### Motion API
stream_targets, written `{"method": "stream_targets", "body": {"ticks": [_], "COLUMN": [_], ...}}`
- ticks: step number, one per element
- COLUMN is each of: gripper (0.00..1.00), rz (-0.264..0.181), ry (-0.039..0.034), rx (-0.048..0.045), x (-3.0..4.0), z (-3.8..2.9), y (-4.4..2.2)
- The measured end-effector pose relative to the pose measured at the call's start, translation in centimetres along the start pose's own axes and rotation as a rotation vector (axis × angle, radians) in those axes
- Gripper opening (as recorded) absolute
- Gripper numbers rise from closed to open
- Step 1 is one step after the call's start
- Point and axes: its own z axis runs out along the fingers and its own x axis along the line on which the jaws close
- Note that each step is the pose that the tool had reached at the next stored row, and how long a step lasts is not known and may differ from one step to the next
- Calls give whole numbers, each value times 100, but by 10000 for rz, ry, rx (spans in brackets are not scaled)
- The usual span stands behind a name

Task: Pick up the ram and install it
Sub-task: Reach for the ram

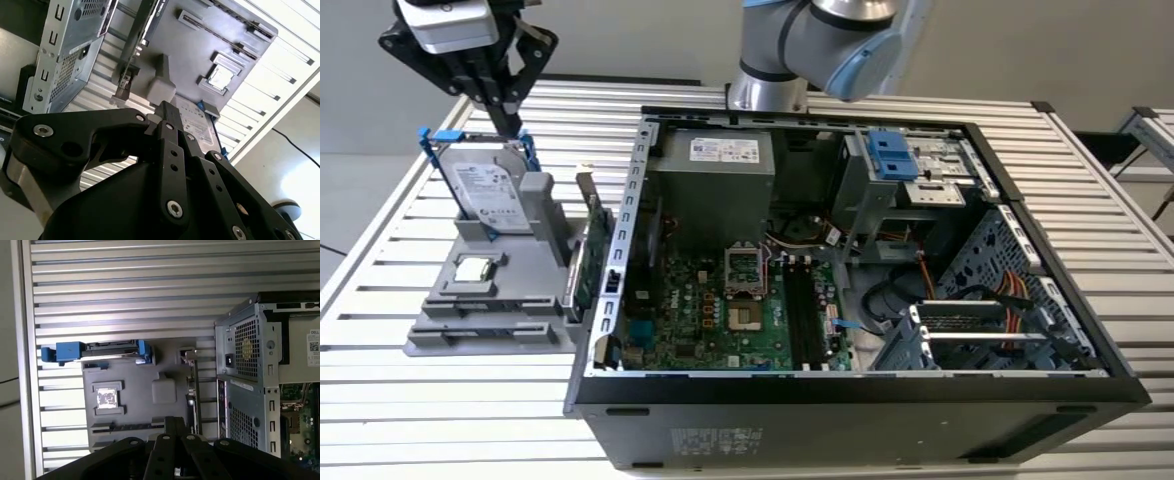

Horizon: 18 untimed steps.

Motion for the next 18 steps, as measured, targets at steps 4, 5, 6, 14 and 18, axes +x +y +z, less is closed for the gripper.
{"method": "stream_targets", "body": {"ticks": [4, 5, 6, 14, 18], "gripper": [0, 0, 0, 0, 0], "rz": [0, 0, 0, 0, 0], "ry": [1, 1, 0, 1, 1], "rx": [0, 0, 0, 0, 0], "x": [41, 51, 62, 136, 197], "z": [1, 1, 1, 2, 1], "y": [-3, -3, -4, -9, -13]}}
